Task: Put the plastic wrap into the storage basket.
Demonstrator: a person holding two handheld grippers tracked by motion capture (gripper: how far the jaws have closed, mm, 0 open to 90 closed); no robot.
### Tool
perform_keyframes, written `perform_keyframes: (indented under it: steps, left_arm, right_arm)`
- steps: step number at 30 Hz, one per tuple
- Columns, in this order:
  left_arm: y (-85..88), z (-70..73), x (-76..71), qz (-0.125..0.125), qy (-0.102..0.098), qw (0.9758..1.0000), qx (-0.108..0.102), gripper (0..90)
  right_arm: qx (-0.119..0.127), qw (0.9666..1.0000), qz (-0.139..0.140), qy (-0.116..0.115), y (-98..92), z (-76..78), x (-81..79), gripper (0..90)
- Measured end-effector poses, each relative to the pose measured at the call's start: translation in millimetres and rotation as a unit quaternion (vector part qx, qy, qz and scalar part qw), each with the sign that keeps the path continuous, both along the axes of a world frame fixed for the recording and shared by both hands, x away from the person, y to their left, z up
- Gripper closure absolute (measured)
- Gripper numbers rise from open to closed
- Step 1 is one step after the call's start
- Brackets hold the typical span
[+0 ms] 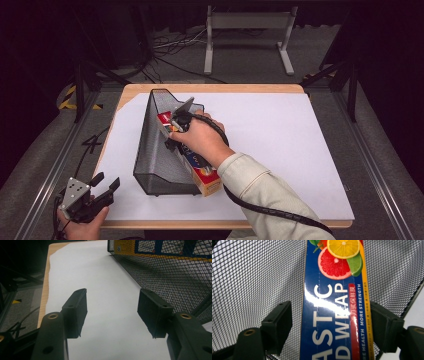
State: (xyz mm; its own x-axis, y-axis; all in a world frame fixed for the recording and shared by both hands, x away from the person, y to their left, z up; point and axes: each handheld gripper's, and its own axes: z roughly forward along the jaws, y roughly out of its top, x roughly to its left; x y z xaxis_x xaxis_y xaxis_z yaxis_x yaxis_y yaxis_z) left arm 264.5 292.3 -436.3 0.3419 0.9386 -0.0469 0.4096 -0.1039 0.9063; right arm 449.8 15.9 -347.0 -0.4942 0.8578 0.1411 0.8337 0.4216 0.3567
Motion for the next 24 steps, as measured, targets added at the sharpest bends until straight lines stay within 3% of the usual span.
perform_keyframes:
  steps: [2, 7, 15, 17, 20, 21, 24]
  left_arm:
    - [0.1, 0.0, 0.3, -0.001, 0.000, 1.0000, 0.001, 41.5]
    - [-0.3, -0.5, 2.3, 0.000, 0.002, 1.0000, 0.000, 41.5]
    - [-3.2, -0.1, 6.1, -0.006, -0.001, 1.0000, 0.000, 41.5]
    - [-4.8, -0.1, 7.5, -0.006, 0.000, 1.0000, 0.000, 41.5]
    - [-6.2, 0.1, 9.3, -0.008, -0.001, 1.0000, 0.000, 41.5]
    - [-6.2, 0.1, 9.3, -0.008, -0.001, 1.0000, 0.000, 41.5]
    - [-7.4, 0.5, 11.2, -0.011, 0.001, 0.9999, 0.003, 41.5]
  right_arm:
    - [0.003, 1.0000, 0.006, -0.005, -1.7, 1.2, -0.8, 23.8]
    - [0.020, 0.9975, 0.024, -0.063, -9.7, 18.3, -6.7, 19.1]
    - [0.080, 0.9903, 0.037, -0.108, -31.0, 40.8, -15.3, 18.4]
    - [0.099, 0.9869, 0.048, -0.118, -37.2, 44.7, -19.6, 18.5]
    - [0.135, 0.9775, 0.069, -0.146, -46.3, 52.6, -29.1, 18.4]
    - [0.135, 0.9775, 0.069, -0.146, -46.3, 52.6, -29.1, 18.4]
    - [0.165, 0.9673, 0.087, -0.171, -58.9, 59.9, -38.8, 18.3]
